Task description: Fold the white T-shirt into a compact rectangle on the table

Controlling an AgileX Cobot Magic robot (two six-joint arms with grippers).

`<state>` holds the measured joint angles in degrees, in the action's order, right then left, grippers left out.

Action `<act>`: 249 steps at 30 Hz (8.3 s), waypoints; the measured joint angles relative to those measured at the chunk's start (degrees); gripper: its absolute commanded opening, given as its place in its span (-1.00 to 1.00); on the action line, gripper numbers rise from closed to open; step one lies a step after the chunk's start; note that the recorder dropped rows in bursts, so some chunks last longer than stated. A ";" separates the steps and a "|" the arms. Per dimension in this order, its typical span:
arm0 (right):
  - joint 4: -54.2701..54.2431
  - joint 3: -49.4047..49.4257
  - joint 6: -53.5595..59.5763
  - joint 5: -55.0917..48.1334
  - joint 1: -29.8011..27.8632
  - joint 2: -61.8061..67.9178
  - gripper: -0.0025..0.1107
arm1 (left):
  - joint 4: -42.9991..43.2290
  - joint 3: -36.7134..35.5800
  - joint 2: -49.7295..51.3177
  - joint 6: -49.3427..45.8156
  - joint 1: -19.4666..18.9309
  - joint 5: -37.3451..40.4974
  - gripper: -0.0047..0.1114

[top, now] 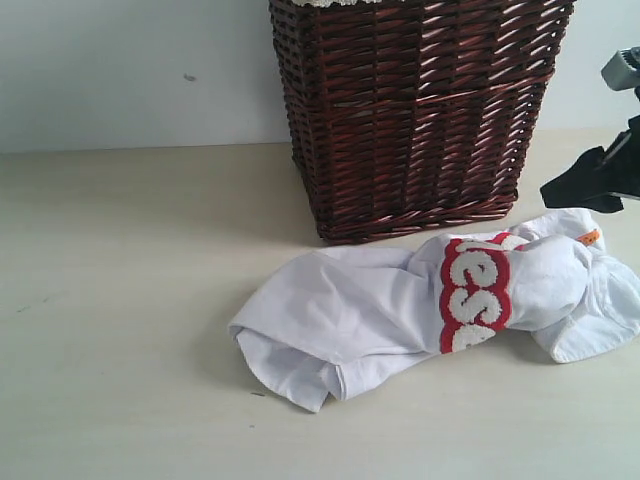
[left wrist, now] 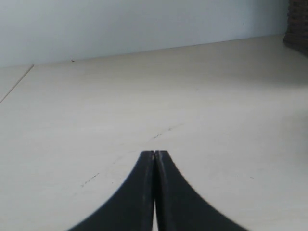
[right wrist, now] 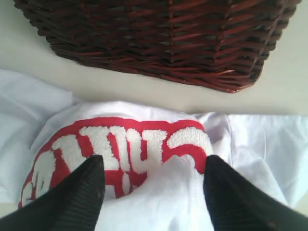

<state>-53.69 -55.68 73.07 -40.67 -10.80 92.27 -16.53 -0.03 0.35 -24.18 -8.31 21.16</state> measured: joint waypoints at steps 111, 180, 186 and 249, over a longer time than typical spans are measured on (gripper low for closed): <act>-16.14 1.95 35.06 -12.20 -6.49 22.37 -0.86 | 0.00 0.00 0.00 0.00 0.00 0.22 -0.92; -43.97 17.39 46.57 -9.91 -6.49 3.92 0.03 | 0.00 0.00 0.00 0.00 0.00 0.22 -0.92; -40.28 17.39 44.55 -10.86 -6.49 3.42 0.02 | 0.00 0.00 0.00 0.00 0.00 0.22 -0.92; 33.38 13.47 33.13 -28.32 20.77 -7.96 -0.96 | 0.00 0.00 0.00 0.00 0.00 0.22 -0.92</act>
<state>-20.30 -42.20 106.20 -68.99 9.97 84.31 -16.53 -0.03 0.35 -24.18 -8.31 21.38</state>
